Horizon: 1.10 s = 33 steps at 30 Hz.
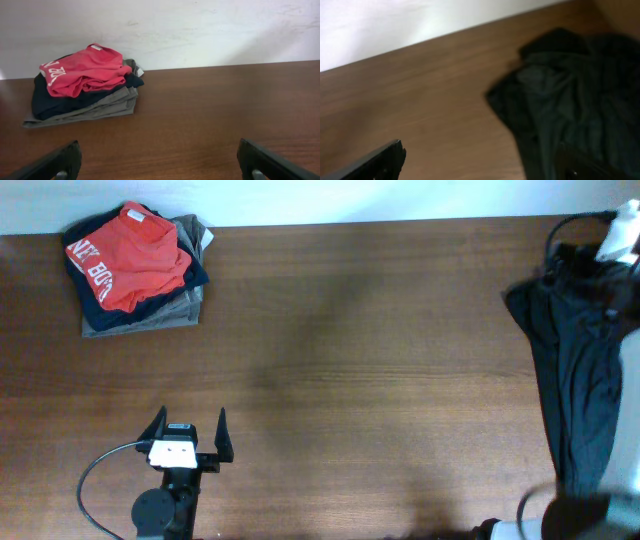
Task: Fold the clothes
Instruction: 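Reach the right gripper to the dark shirt at the right and grasp it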
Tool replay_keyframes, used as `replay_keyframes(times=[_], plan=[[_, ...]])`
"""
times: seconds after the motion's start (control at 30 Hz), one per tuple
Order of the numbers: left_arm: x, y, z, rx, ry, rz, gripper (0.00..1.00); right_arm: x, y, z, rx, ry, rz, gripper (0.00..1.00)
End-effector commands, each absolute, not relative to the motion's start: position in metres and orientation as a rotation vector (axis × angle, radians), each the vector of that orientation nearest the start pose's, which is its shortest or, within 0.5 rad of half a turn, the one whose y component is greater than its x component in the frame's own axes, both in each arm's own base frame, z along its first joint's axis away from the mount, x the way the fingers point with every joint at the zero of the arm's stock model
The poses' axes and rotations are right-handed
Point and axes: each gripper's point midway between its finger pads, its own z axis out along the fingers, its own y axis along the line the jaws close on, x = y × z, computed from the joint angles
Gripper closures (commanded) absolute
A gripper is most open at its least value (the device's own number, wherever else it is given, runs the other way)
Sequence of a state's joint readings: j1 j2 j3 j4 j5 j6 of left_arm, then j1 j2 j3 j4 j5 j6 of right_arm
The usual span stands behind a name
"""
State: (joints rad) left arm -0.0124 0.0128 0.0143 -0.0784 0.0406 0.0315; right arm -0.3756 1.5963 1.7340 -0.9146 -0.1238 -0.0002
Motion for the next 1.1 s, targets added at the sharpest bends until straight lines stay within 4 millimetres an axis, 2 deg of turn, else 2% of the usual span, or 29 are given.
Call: replay_keyframes(times=[0.0,0.17,0.33,0.4,0.67,0.9,1.07], plan=[[0.246,-0.008,0.157,0.074,1.647,-0.001,0.01,0.426,-0.190,0.289,0.474,2.299,-0.107,0.01],[0.246,-0.008,0.157,0.074,1.647,-0.001,0.01,0.437,-0.249,0.224,0.612,2.362,-0.126,0.01],[0.246,-0.008,0.157,0.074,1.647,-0.001,0.01,0.436,-0.290,0.164,0.707,2.424,-0.122,0.01],[0.246,-0.008,0.157,0.074,1.647,-0.001,0.01,0.437,-0.304,0.146,0.721,2.433,-0.132,0.08],[0.246,-0.008,0.157,0.074,1.647,-0.001,0.01,0.439,-0.339,0.096,0.695,2.476,-0.240,0.05],[0.246,-0.008,0.157,0.074,1.647,-0.001,0.01,0.446,-0.348,0.069,0.579,2.515,-0.276,0.06],[0.246,-0.008,0.157,0.074,1.647,-0.001,0.01,0.449,-0.350,0.049,0.583,2.529,-0.269,0.24]])
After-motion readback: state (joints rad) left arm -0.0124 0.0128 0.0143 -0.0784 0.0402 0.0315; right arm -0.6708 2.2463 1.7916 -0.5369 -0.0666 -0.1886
